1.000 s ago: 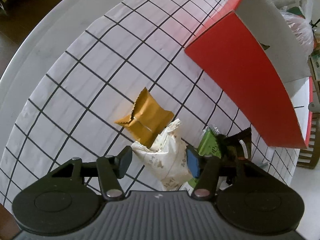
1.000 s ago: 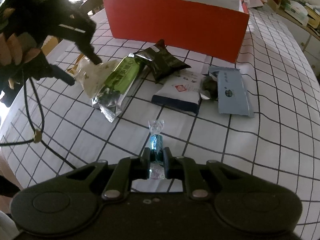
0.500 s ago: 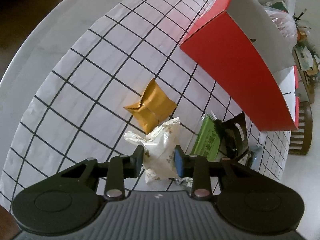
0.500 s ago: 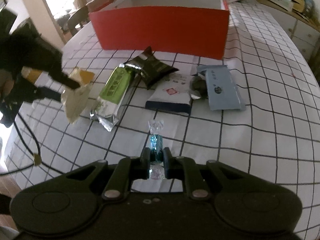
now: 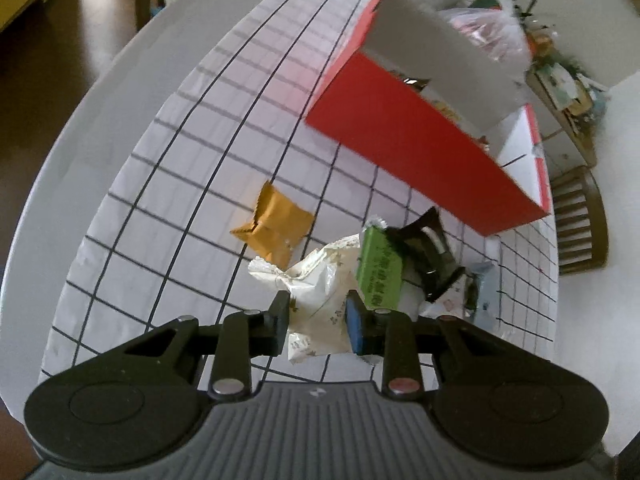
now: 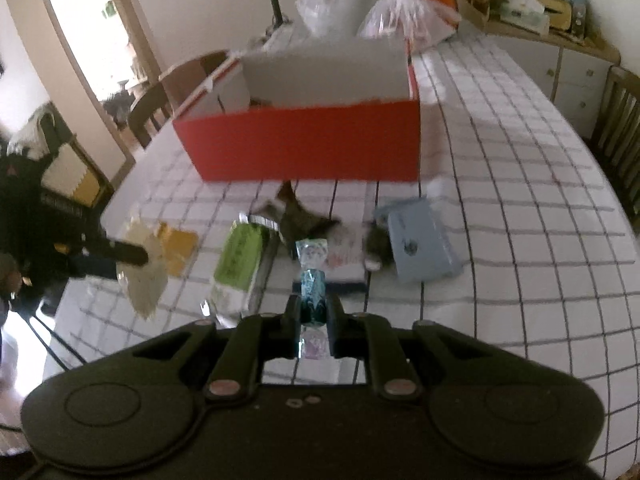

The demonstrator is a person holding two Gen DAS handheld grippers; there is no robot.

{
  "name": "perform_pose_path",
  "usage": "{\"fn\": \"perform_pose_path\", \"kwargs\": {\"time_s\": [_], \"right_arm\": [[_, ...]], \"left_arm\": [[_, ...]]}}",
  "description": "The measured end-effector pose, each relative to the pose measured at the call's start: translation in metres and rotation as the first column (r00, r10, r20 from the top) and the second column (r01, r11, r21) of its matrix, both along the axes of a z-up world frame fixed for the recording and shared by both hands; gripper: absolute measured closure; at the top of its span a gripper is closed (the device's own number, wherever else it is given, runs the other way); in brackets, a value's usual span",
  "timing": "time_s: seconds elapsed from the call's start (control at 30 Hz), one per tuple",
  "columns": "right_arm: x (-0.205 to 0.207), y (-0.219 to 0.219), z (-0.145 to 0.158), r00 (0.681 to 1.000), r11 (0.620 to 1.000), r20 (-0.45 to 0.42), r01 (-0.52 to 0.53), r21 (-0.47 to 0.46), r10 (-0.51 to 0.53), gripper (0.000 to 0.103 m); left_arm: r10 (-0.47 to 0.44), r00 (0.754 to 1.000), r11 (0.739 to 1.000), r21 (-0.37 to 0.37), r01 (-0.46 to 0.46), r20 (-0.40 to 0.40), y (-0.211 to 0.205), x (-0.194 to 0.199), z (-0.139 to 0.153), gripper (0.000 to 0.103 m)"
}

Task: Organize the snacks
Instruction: 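Carry the pastry pack and candy stick over the red box and lower them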

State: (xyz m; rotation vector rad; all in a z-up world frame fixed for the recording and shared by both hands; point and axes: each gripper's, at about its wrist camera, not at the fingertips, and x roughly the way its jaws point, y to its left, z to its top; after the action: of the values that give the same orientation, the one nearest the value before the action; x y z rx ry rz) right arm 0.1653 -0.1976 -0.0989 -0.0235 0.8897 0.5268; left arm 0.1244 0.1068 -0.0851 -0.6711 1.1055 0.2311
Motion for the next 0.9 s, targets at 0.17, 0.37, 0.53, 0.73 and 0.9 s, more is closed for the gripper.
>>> {"fn": "perform_pose_path", "kwargs": {"time_s": [0.17,0.37,0.53,0.73,0.9], "right_arm": [[0.009,-0.001,0.026,0.999,0.999,0.052,0.004,0.038,-0.005,0.092],[0.033,0.004,0.054,0.994,0.998,0.109,-0.004,0.067,-0.004,0.092],[0.056,0.014,0.069,0.989,0.999,0.15,-0.002,0.054,-0.006,0.092],[0.087,0.025,0.081,0.985,0.999,0.175,-0.015,0.048,0.007,0.092],[0.117,0.035,0.086,0.982,0.999,0.187,-0.021,0.041,0.013,0.092]], "left_arm": [[-0.039,0.998,0.997,0.065,0.035,0.051,-0.007,0.003,0.025,0.075],[-0.084,0.991,0.988,0.138,0.069,0.107,-0.016,0.019,0.058,0.075],[-0.104,0.983,0.983,0.167,0.078,0.154,-0.015,0.041,0.084,0.075],[-0.108,0.98,0.976,0.204,0.073,0.169,-0.008,0.077,0.098,0.075],[-0.123,0.979,0.966,0.248,0.08,0.164,-0.006,0.111,0.103,0.075]]}}
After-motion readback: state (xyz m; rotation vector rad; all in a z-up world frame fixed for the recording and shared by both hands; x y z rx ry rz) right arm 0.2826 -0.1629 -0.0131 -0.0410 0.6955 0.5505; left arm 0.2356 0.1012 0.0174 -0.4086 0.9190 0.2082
